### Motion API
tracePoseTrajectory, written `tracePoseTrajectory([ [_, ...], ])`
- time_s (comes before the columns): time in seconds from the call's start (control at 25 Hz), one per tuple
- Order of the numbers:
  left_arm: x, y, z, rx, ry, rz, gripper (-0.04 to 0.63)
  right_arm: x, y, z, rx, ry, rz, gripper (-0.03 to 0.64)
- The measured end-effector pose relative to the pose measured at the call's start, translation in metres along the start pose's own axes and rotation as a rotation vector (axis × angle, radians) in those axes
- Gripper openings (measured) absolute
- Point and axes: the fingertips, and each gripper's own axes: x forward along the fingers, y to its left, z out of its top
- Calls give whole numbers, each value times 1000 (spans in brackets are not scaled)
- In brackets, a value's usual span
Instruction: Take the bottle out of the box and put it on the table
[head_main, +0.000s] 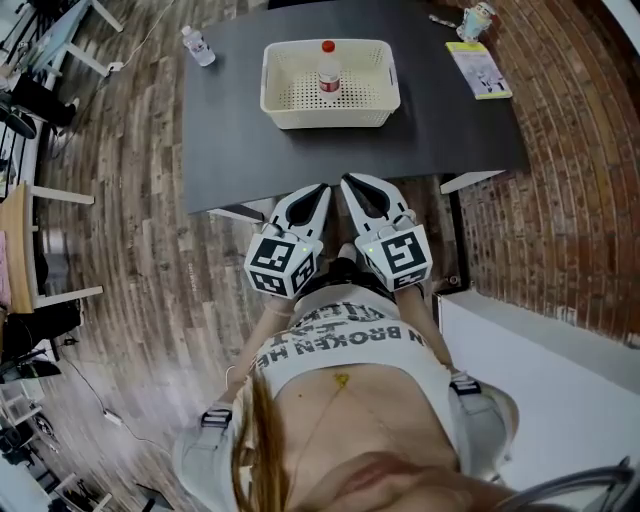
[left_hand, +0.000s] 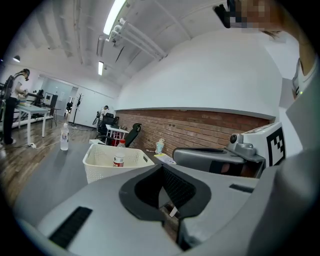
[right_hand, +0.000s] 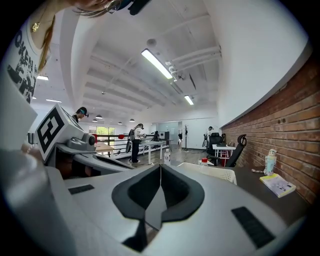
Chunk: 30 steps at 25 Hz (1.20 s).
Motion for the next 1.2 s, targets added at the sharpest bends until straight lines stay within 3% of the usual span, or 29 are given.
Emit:
tracePoseTrajectory([
  [0.64,39,18,2,-19,1,89,5,22,-46,-4,23,18,36,11],
  [1.2,107,79,47,22,6,-73,5,96,-96,8,14,14,-95,11],
])
